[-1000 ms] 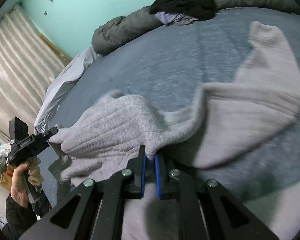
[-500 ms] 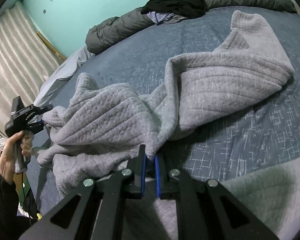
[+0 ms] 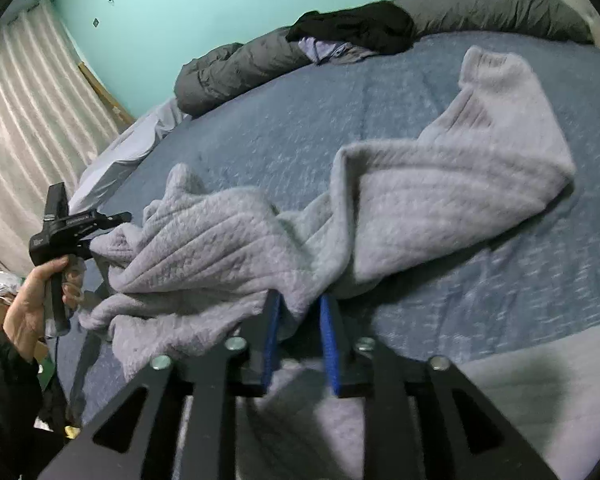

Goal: Fold clothes

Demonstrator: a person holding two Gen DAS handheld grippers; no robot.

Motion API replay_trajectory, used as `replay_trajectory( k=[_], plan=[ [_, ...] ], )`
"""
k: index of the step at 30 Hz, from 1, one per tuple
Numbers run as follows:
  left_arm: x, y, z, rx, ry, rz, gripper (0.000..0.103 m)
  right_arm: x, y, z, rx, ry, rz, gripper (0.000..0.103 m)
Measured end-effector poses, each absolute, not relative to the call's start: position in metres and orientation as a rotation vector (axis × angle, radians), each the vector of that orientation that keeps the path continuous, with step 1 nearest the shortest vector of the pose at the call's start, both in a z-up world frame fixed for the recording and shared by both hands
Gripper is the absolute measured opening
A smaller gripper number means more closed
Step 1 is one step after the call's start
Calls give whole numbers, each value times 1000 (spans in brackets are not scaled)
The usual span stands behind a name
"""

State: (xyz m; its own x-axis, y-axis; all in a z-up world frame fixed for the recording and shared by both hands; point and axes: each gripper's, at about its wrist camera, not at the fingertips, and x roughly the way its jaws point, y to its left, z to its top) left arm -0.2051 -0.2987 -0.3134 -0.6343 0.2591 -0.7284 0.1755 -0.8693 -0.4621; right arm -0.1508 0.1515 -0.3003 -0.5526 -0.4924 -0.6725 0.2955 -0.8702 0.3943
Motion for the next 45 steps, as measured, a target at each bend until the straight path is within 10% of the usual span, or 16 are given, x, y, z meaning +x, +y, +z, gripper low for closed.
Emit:
replay_trajectory(
  k=[8,12,16,38,45],
  plan=[
    [-230,-266,-330,-1403,-593,2662,45,-152,166,-304,1139,-357,-2443,44],
    [-234,-259,-327,-1387,-536,2672,18,-150,170,-303,1113,-372,-2446,44],
    [-237,-249,-324,-1373,-463,2692,13,-150,174,-301,1094,-391,-2449,44],
    [-266,-318,-144,-1074,-312,3192,12,-157,203,-288,1010,-482,-2477,44],
    [-301,-345,-220,-1420,-436,3059,29,-155,197,-288,1005,-464,-2460,44]
  ],
)
